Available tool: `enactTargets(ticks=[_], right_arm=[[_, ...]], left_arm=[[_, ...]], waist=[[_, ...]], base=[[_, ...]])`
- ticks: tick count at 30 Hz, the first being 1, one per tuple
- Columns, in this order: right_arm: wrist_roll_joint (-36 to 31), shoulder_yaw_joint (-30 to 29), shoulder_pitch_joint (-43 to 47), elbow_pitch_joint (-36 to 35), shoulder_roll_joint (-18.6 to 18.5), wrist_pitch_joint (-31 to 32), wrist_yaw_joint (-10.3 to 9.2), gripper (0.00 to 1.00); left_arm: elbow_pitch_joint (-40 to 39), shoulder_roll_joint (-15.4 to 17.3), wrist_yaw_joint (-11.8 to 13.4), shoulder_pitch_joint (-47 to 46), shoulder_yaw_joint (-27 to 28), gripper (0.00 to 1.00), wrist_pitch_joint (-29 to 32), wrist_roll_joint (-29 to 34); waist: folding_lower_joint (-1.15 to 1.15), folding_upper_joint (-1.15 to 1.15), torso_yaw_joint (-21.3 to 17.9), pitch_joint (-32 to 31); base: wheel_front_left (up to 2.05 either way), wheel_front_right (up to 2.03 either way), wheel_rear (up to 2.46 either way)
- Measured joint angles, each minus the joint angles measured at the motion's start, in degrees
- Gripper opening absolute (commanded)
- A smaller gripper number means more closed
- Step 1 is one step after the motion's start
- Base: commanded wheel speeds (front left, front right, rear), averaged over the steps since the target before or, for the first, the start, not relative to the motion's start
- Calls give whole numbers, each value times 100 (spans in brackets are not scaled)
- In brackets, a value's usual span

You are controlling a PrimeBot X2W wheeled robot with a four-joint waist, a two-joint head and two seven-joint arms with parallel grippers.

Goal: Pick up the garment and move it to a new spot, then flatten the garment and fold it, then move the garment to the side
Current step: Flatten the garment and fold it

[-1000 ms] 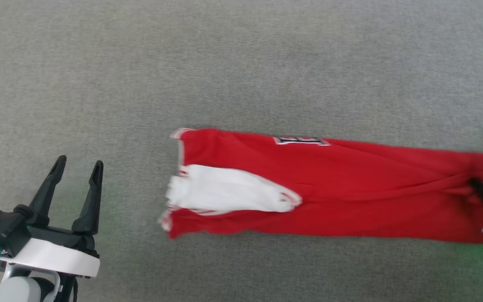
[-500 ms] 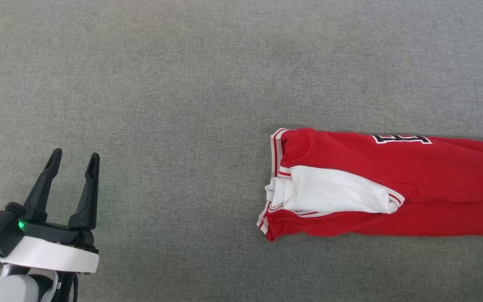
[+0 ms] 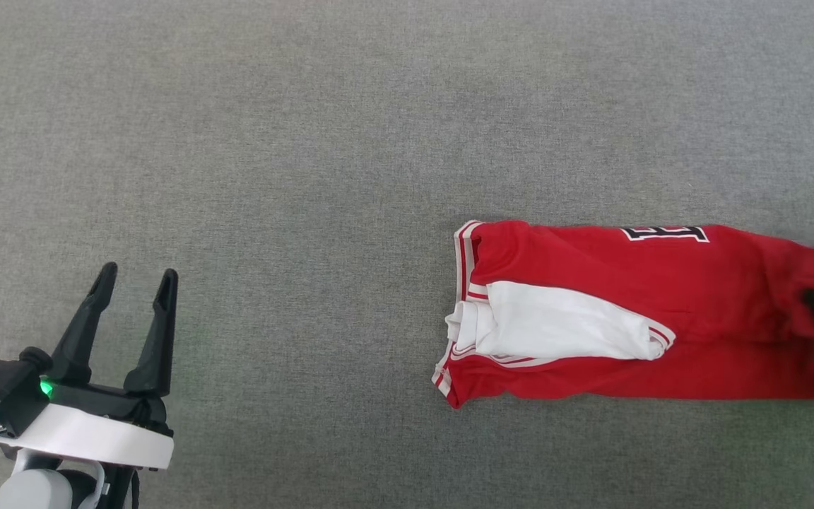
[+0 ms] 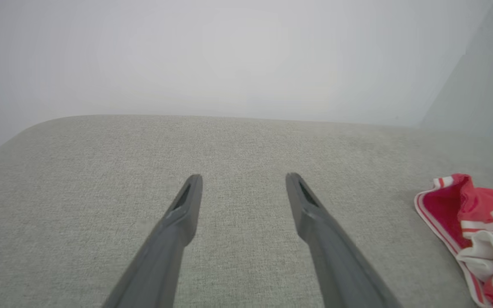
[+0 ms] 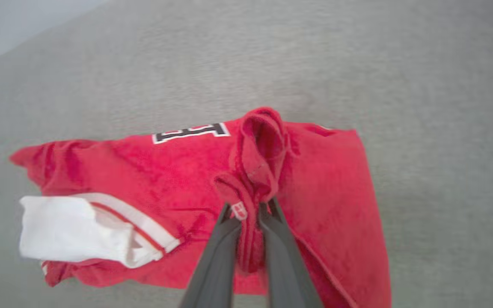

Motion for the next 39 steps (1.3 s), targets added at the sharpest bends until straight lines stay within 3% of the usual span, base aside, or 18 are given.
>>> enactTargets(ticks=[8, 15, 26, 32, 34, 35, 39], right_arm=[[13, 1975, -169, -363, 0, 127, 0, 0], [-123, 3187, -707, 62, 10, 92, 0, 0], [-286, 3719, -1217, 1400, -31, -389, 0, 0], [-296, 3787, -1322, 1767, -30, -672, 0, 0], [-290, 3802, -1335, 1795, -48, -750, 1, 91], [-258, 3805, -1335, 1784, -51, -779, 1, 100], [-141, 3697, -1316, 1588, -138, -933, 1, 100]], left_arm=[[74, 56, -1, -20, -110, 100, -1, -60], [158, 19, -1, -148, -197, 100, -1, -93], [263, -119, 0, -369, -236, 100, 0, -92], [327, -131, -1, -422, -261, 100, 0, -131], [354, -123, -1, -421, -253, 100, 0, -147], [366, -115, -1, -417, -247, 100, 0, -149], [416, -75, -1, -372, -211, 100, 0, -159]], waist=[[0, 0, 115, 26], [0, 0, 267, 114], [0, 0, 490, 295], [0, 0, 512, 339], [0, 0, 495, 328], [0, 0, 486, 313], [0, 0, 427, 214]], base=[[0, 0, 0], [0, 0, 0], [0, 0, 0], [0, 0, 0], [0, 0, 0], [0, 0, 0], [0, 0, 0]])
